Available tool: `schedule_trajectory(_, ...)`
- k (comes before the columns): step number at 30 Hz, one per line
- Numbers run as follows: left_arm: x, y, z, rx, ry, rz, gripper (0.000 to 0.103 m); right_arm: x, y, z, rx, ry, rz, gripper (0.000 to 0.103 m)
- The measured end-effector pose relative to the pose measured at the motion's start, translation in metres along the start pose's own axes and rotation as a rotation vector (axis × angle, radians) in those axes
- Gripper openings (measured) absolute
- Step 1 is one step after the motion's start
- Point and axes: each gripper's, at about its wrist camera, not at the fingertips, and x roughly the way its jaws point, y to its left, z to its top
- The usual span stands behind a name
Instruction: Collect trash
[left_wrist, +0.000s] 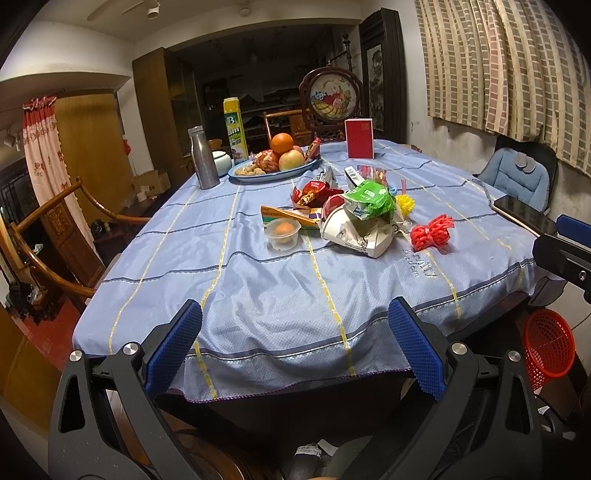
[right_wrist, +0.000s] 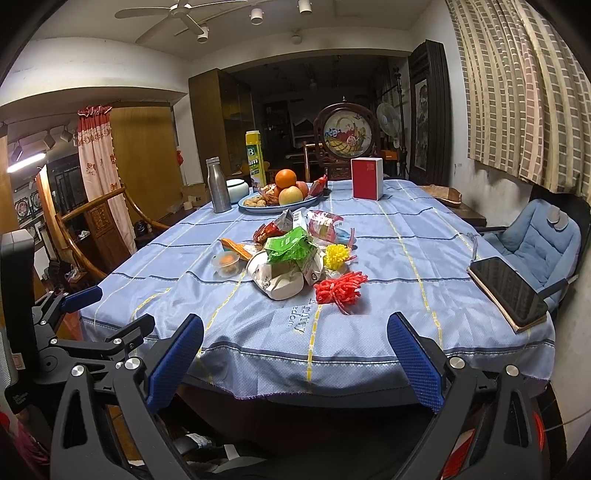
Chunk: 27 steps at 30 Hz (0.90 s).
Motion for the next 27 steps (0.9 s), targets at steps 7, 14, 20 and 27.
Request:
schedule_trajectory(7, 0.004, -0.001, -0.002, 0.001, 0.004, 0.002, 0.096, 0.006, -0.001, -0.002, 0.006, 0.008, 0.002, 0.097)
schedule_trajectory(14, 0.007, -0.002, -0.003, 0.000, 0.018, 0.002, 0.096, 0.009, -0.002, -0.006, 0.017, 0.022, 0.005, 0.097)
schedule_trajectory(20, 0.014, -0.001, -0.004, -0.002, 0.041, 0.001, 0.096, 0.020, -0.007, -0.010, 0.037, 0.053, 0.011, 0.097)
schedule_trajectory(27, 0.037, 0.007, -0.009, -0.027, 0.096, 0.006, 0.096, 0.045, -0.021, -0.021, 0.071, 0.118, 0.007, 0.097)
